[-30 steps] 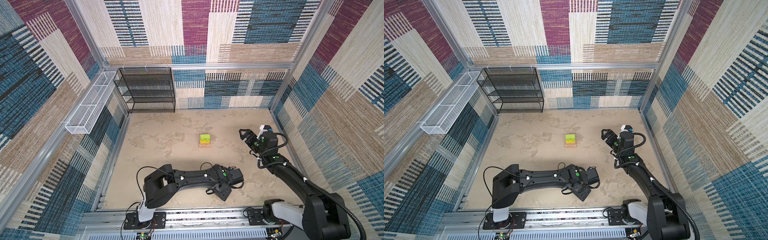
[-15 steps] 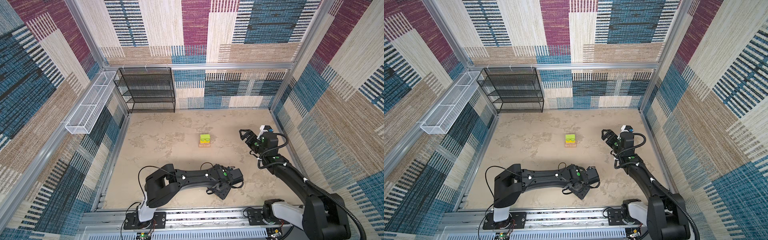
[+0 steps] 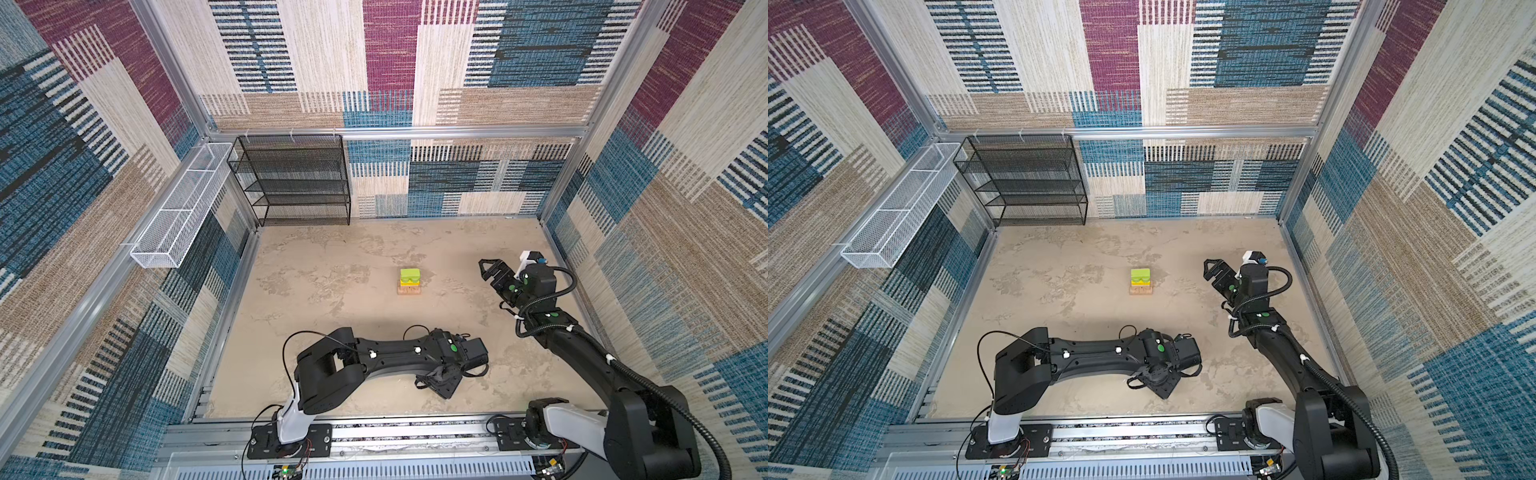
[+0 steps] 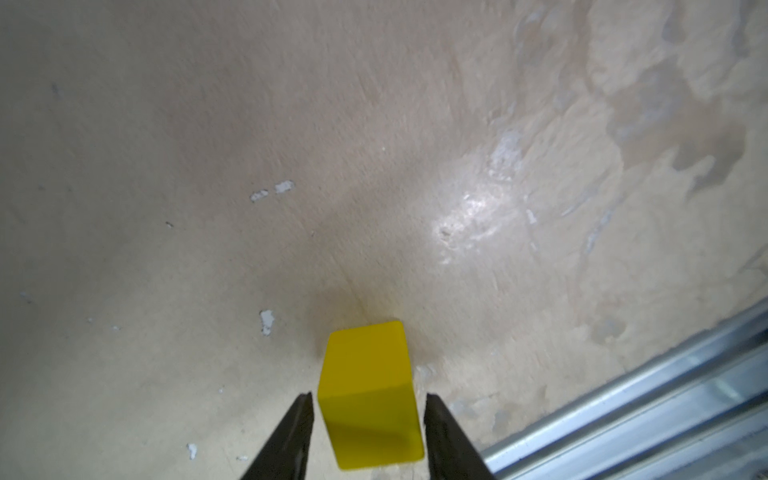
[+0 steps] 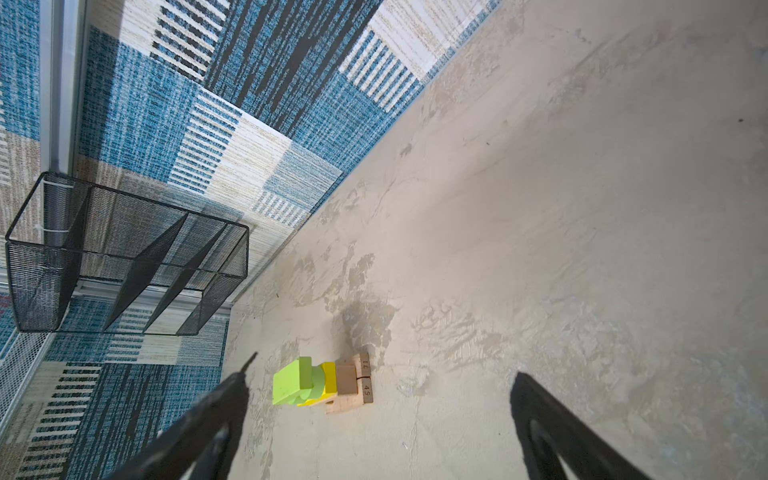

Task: Build the wood block tower
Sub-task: 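Close the left gripper on the small yellow cube, then lift the yellow cube with the left gripper and carry it over the stack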

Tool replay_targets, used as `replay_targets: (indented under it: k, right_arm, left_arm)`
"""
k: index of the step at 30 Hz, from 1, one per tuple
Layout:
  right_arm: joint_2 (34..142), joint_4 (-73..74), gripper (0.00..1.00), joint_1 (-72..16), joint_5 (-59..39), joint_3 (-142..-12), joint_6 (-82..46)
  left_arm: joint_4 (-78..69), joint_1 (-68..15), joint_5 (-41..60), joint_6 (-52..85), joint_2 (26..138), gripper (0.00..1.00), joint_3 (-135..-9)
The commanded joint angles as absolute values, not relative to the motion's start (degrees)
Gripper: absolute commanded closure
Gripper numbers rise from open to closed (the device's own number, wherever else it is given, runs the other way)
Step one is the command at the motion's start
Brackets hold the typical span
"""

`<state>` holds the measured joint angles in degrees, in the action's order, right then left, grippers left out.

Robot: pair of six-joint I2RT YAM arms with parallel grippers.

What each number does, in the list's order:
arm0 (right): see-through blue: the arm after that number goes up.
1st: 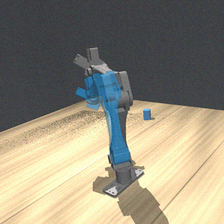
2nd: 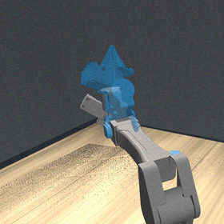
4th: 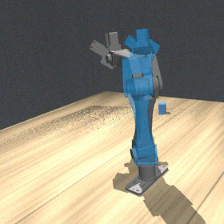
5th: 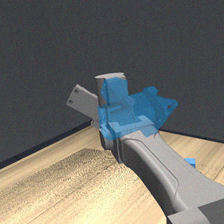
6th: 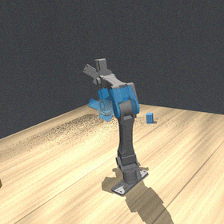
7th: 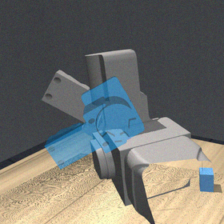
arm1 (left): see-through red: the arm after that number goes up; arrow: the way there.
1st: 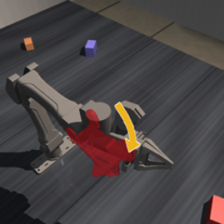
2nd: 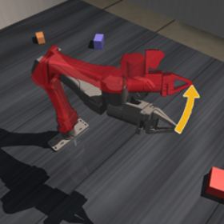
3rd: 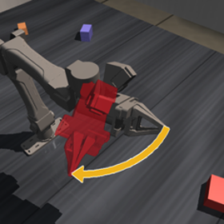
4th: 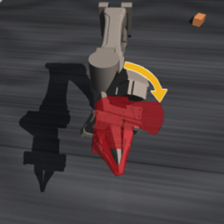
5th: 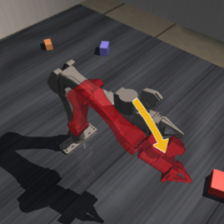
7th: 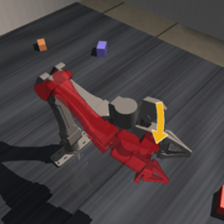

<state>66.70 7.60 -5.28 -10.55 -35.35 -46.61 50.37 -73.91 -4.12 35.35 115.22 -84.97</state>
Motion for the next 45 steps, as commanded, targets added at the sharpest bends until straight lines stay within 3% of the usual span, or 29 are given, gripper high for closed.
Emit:
replay_targets:
  k: [1, 8, 17, 32, 38, 45]
  right_arm:
    - [66.80, 8.18, 0.01, -5.25, -11.23, -35.25, -46.71]
    - [66.89, 8.32, 0.01, -5.27, -11.32, -35.25, -46.76]
    - [67.46, 8.42, 0.01, -5.19, -11.21, -35.37, -46.63]
    - [69.46, 6.82, 0.01, -5.19, -10.54, -36.91, -46.33]
    - [71.13, 6.13, 0.01, -5.19, -11.34, -38.03, -47.55]
    - [73.83, 1.37, 0.01, -5.19, -7.57, -40.33, -47.55]
  left_arm:
    - [51.39, -73.74, -3.87, 36.34, 115.66, 0.55, -85.56]
    - [51.47, -73.57, -3.77, 36.55, 115.91, 0.69, -85.52]
    - [52.20, -72.96, -4.70, 37.13, 114.73, 1.00, -85.27]
    - [61.90, -62.60, -10.68, 36.07, 104.50, 1.00, -91.12]
    - [65.23, -56.21, -14.58, 32.54, 107.08, 1.00, -102.53]
    - [73.74, -51.13, -16.12, 29.10, 118.46, 1.00, -123.85]
